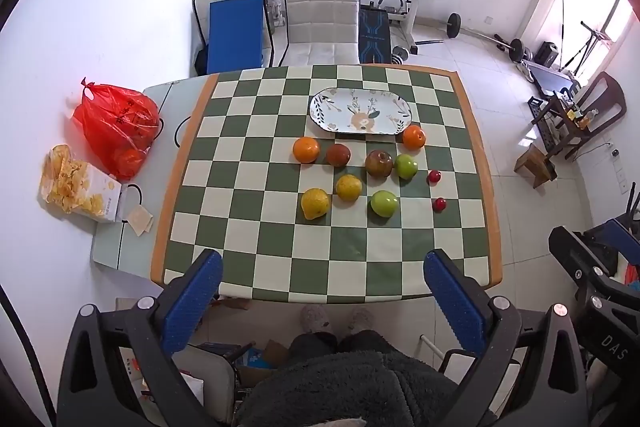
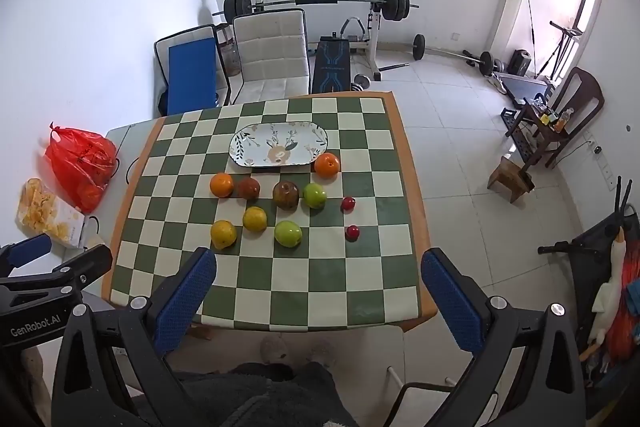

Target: Organize fruits

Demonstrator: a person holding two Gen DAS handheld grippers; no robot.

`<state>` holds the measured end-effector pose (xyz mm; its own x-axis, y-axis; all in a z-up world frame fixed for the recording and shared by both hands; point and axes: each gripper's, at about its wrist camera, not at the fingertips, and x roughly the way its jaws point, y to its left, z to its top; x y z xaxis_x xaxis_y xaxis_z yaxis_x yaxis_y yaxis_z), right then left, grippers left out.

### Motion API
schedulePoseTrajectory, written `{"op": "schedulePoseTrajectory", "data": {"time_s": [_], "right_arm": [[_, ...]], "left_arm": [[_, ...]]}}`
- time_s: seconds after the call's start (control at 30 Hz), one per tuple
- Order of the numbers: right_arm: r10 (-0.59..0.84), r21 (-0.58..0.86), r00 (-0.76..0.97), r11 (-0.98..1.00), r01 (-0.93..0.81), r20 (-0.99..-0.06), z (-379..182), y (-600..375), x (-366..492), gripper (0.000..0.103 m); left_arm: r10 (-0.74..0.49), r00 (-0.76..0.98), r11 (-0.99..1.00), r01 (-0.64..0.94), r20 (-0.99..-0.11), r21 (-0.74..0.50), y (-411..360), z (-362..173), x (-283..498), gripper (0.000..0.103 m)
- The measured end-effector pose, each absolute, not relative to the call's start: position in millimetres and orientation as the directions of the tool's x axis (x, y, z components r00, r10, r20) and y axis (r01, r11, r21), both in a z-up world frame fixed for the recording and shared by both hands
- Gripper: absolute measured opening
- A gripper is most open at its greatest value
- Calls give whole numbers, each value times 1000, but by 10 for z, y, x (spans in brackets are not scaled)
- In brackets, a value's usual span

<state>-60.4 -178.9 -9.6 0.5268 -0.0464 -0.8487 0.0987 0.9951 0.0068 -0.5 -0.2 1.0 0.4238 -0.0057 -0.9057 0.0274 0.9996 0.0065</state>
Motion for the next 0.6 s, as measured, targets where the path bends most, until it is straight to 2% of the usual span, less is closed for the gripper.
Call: {"op": "schedulePoseTrajectory", "data": {"time_s": [0.6], "right_arm": [[-51,2,527,995,100,-849,-87,-1786,-595,103]], "left_arm": [[-2,421,1000,23,-907,8,35,-26,23,103]]}}
